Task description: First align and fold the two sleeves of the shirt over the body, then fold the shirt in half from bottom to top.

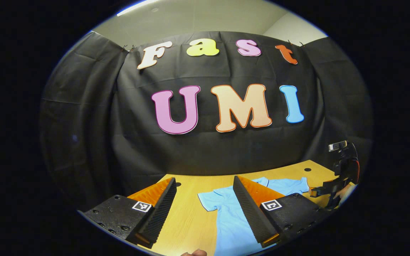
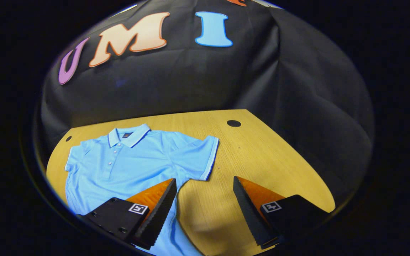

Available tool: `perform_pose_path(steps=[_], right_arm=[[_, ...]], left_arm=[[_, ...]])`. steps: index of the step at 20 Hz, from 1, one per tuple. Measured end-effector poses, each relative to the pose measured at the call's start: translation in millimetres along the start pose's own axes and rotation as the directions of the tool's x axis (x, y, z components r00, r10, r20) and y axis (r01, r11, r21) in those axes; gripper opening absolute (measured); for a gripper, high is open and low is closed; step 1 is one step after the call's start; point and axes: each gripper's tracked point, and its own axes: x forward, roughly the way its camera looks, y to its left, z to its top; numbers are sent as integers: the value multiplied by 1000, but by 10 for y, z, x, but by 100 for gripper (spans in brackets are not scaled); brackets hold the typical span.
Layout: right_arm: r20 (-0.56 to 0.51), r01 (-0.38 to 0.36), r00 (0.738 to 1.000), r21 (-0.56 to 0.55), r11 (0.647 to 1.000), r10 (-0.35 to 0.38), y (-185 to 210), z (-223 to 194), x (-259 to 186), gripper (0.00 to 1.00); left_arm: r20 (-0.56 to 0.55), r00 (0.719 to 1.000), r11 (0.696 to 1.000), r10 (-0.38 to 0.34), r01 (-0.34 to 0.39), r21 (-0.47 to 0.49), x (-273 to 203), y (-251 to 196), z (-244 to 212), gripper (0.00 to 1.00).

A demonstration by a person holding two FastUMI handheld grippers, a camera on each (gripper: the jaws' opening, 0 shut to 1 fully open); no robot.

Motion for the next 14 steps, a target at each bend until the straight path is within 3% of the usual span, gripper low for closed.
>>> perform_pose_path(steps=[4,7,10,13,14], right_arm=[[-58,70,996,76,995,-66,-56,-15,500,99],[-106,89,992,141,986,-74,-28,-35,731,99],[-123,117,987,106,988,-103,-52,-53,851,92],[-136,71,989,85,994,-59,70,-46,880,70],[-143,56,989,105,993,-41,91,-28,894,43]], left_arm=[[-15,1000,1000,3,-2,25,201,92,-40,95],[-37,999,1000,3,-1,31,347,113,-122,95],[-58,998,1000,-3,4,18,445,108,-197,96],[-73,997,1000,-7,8,10,485,89,-248,96],[-78,997,1000,-8,8,7,499,84,-282,96]])
